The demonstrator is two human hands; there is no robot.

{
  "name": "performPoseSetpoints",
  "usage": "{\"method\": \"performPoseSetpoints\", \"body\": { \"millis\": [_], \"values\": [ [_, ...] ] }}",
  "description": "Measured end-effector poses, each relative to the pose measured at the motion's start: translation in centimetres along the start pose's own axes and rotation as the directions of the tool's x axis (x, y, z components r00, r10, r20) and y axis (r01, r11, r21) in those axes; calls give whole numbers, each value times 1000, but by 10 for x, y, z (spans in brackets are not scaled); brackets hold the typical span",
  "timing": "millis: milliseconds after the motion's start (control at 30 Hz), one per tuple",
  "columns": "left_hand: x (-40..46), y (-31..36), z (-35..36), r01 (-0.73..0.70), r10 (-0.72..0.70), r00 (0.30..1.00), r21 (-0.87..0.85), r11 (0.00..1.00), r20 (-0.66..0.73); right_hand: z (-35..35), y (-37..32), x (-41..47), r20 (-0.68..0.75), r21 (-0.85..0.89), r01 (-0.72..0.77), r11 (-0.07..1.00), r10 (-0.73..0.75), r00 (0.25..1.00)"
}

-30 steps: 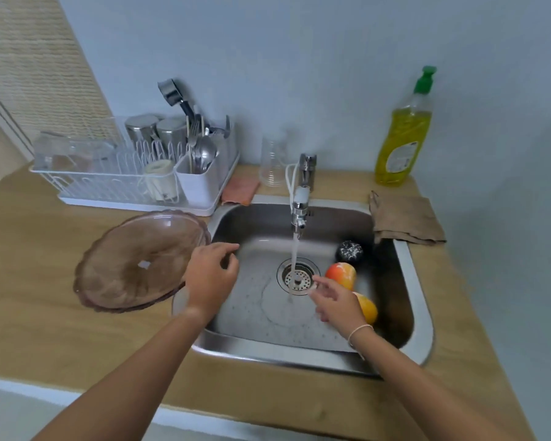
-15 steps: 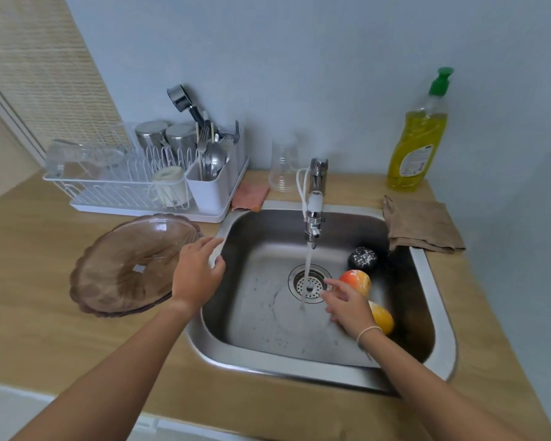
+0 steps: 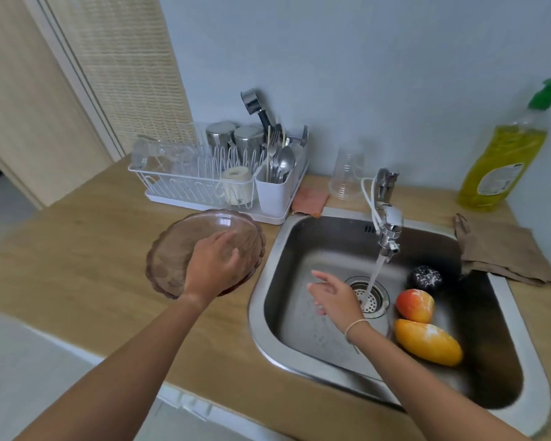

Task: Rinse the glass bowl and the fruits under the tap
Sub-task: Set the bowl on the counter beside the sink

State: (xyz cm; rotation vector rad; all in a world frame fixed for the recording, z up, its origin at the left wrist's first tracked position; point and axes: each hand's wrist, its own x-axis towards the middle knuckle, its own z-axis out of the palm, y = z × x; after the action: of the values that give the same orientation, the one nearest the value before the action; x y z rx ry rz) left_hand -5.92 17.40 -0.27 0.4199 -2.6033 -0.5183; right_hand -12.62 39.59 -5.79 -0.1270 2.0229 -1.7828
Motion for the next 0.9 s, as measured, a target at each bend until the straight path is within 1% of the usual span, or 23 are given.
{"method": "performPoseSetpoints", "body": {
  "millis": [100,133,233,300,367,533,633,800,900],
  "values": [
    [-4,-27,-9,151,-150,987,5,989,-58,18,-11,2,47,-21,20,1000,-19,999],
    [-5,-38,-10,199,-196,979,36,979,-63,25,-17,2,73,-20,26,999,-25,997],
    [-10,-62,-17,285,-279,959,167,944,-61,49,-30,6,150,-4,36,999,-35,988],
    [-15,-72,-22,329,-321,944,202,922,-73,67,-35,9,189,-17,51,999,-47,981],
    [-22,-78,-27,401,-395,916,158,902,-69,82,-36,13,204,-22,54,998,-49,978],
    [-31,-90,-35,526,-527,846,-26,850,-80,101,-37,21,156,-9,41,999,-39,987],
    [-30,-92,-40,517,-522,849,-72,853,-78,103,-37,24,155,-13,42,999,-39,987],
    [-33,-84,-44,468,-475,876,-86,879,-88,99,-39,23,157,-26,55,998,-50,986],
    [-34,-77,-42,461,-463,882,-43,886,-90,86,-37,19,156,-4,39,999,-38,987]
  ]
}}
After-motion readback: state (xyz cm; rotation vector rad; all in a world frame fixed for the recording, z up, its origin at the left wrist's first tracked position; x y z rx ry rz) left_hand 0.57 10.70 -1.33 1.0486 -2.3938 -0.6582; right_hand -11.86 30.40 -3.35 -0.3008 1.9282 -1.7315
